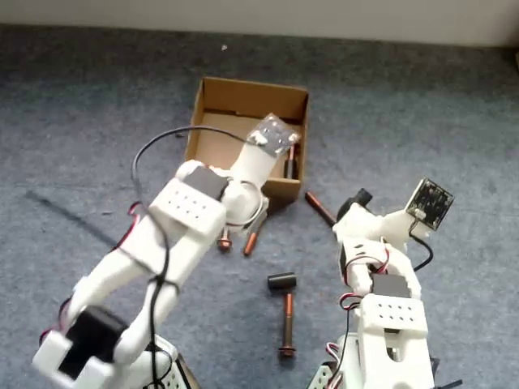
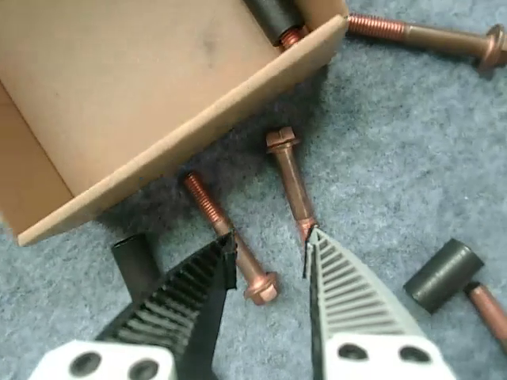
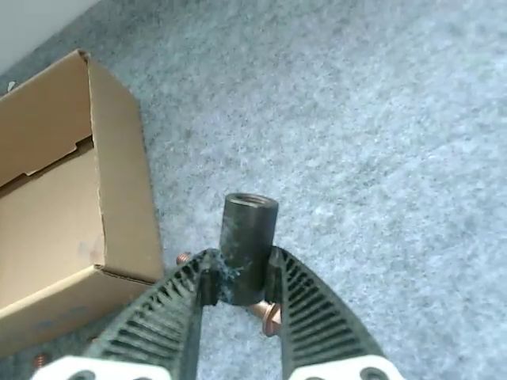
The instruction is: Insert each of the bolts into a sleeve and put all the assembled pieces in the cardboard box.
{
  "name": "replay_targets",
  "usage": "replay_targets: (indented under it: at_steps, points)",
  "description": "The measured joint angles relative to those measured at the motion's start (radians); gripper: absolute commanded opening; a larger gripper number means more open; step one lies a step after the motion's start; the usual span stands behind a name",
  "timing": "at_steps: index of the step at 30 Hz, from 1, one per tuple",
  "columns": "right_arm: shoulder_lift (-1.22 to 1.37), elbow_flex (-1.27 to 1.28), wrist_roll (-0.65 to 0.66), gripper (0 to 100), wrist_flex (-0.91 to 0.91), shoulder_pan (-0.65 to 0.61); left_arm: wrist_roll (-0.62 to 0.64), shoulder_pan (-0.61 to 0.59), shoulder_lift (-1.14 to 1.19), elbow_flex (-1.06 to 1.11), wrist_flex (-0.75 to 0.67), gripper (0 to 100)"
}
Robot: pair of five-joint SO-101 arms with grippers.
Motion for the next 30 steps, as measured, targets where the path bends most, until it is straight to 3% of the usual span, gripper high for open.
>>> replay_targets:
  at_steps: [10,16,26,30]
  points:
    - [0.0,0.0,-0.006,0.5,0.0,0.0,0.095,0.0,0.393,-0.301,0.052,22]
    - [0.0,0.0,-0.006,0.5,0.0,0.0,0.107,0.0,0.543,-0.374,0.058,21]
    - [0.0,0.0,-0.006,0.5,0.0,0.0,0.109,0.009,0.695,-0.482,0.06,1]
    - [0.0,0.0,-0.006,0.5,0.0,0.0,0.112,0.009,0.701,-0.491,0.06,0]
